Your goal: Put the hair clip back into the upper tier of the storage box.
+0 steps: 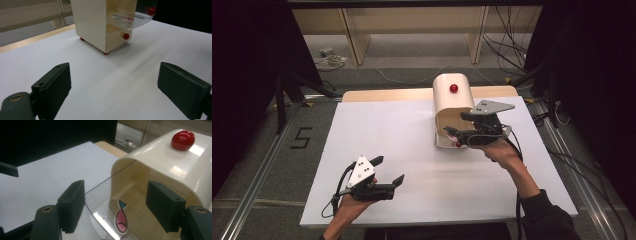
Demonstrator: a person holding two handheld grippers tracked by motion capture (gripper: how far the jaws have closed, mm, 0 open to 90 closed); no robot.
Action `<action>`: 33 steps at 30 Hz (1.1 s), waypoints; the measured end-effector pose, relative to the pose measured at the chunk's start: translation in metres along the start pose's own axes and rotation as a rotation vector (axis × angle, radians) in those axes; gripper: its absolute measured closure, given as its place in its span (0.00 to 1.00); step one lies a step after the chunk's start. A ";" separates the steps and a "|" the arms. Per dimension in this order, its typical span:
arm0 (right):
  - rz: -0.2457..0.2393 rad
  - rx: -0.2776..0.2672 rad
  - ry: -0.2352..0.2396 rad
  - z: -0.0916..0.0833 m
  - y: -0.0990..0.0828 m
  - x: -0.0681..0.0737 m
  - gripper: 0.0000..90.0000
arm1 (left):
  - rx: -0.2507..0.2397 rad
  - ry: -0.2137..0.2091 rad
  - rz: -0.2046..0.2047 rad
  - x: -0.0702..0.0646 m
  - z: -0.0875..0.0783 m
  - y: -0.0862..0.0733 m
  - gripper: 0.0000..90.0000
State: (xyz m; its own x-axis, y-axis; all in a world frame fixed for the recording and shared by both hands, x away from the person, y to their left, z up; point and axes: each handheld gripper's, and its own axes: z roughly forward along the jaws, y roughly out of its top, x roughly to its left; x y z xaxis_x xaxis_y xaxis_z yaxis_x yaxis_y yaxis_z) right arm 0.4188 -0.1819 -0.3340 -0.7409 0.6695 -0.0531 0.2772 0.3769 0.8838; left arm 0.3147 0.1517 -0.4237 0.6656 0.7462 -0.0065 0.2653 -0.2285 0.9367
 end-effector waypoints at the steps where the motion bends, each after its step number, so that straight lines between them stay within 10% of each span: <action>1: 0.002 -0.001 0.000 0.000 0.000 0.001 0.36 | 0.000 0.000 0.000 0.000 0.000 0.000 0.13; 33: -0.014 -0.035 0.005 -0.010 0.000 0.012 0.34 | -0.002 0.000 -0.003 0.000 0.000 0.000 0.13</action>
State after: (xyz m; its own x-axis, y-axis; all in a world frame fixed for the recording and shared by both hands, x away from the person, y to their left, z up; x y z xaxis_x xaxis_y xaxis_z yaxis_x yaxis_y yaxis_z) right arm 0.4038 -0.1800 -0.3297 -0.7473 0.6615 -0.0631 0.2458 0.3635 0.8986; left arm 0.3144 0.1518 -0.4236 0.6649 0.7469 -0.0091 0.2659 -0.2253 0.9373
